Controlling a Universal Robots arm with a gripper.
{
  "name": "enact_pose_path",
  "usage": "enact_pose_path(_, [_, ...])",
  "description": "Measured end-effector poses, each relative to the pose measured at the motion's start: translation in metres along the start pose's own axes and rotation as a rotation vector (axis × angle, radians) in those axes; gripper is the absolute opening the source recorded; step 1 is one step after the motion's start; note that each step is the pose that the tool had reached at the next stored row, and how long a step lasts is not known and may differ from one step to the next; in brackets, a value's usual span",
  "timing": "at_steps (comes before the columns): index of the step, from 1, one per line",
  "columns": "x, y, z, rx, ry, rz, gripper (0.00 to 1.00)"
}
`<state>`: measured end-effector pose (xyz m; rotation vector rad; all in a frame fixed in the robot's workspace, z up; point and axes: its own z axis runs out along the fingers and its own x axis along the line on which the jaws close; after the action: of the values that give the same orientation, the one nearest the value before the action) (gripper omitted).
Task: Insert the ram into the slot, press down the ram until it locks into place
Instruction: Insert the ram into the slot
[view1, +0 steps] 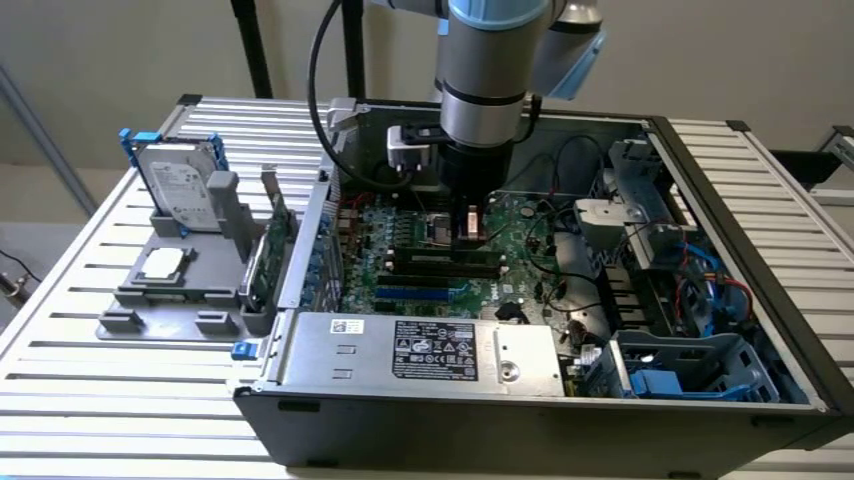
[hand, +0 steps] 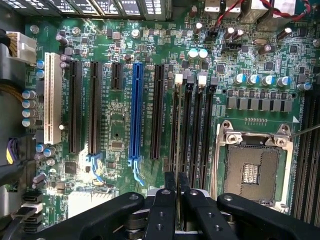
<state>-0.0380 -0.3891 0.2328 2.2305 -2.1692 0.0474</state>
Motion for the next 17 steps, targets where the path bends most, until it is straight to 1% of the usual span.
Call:
enact_pose_path(2, [-0.0007, 0.0000, 0.0005, -0.0002, 0.0038, 0.002, 0.13])
enact_pose_path(12, [-0.0013, 0.0000, 0.0012, -0.0010, 0.0161, 0.010, 0.13])
enact_pose_path(14, [-0.0013, 0.0000, 0.0013, -0.0010, 0.0177, 0.011, 0.13])
enact_pose_path(17, [-0.0014, 0.0000, 0.0015, -0.0009, 0.0180, 0.011, 0.13])
